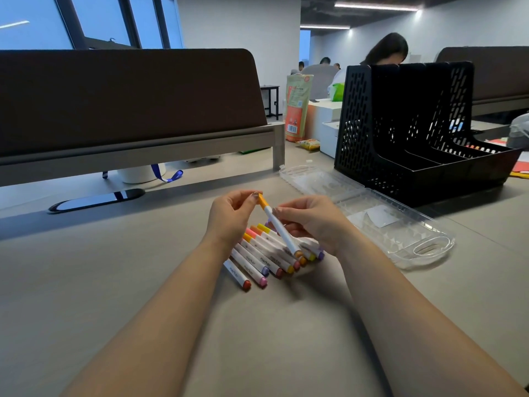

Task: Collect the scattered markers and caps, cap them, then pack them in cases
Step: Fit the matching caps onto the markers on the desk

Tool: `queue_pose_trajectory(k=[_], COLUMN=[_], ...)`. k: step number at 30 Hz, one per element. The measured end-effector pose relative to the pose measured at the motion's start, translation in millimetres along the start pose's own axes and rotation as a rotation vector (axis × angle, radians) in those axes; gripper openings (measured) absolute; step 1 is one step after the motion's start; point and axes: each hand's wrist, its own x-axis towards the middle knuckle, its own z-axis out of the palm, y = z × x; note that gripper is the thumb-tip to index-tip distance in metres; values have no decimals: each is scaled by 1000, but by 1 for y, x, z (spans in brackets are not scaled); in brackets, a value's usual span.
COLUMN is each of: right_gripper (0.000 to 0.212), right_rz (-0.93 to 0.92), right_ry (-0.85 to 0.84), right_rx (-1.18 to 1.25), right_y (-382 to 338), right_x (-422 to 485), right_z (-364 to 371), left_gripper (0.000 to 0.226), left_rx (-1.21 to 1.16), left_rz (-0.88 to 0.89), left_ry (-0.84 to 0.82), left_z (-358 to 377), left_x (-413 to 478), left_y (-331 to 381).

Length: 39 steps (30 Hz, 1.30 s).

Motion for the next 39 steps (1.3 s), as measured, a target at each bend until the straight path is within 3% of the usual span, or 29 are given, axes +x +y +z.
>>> queue_pose_trajectory(k=[8, 13, 16, 19, 23, 25, 27, 29, 33, 39], right_gripper=[11, 8, 11, 18, 21, 19, 18, 18, 18, 18], right_rz=[-9, -15, -99, -113, -87, -78, -44, 40, 161, 126], right_ry=[32, 250, 392, 346, 312, 439, 608, 674, 647, 712], right_rx=[-25, 35, -303, -634, -736, -774, -1010, -1205, -1259, -1223], right_y=[1, 9, 22, 29, 29, 29, 29, 30, 34, 36], right_x=[1, 8, 15, 18, 18, 17, 16, 15, 18, 19], right_z=[-4, -14, -20, -17, -18, -26, -37, -44, -45, -44], left_gripper=[18, 23, 27, 27, 24, 25, 28, 32, 33, 14], left_rx=[28, 41, 89, 178, 344, 443, 582, 727, 884, 931], left_rz=[-34, -74, -91, -95, -82, -90, -104, -110, -127, -185], left_ry=[33, 94, 144, 188, 188, 170, 143, 103, 0, -62], left_z=[-1, -7, -10, -12, -15, -14, -12, -8, 1, 12], left_x=[0, 4, 7, 12, 20, 24, 29, 34, 42, 45], left_y=[-4, -10, -15, -21, -30, -35, -37, -34, -25, -21])
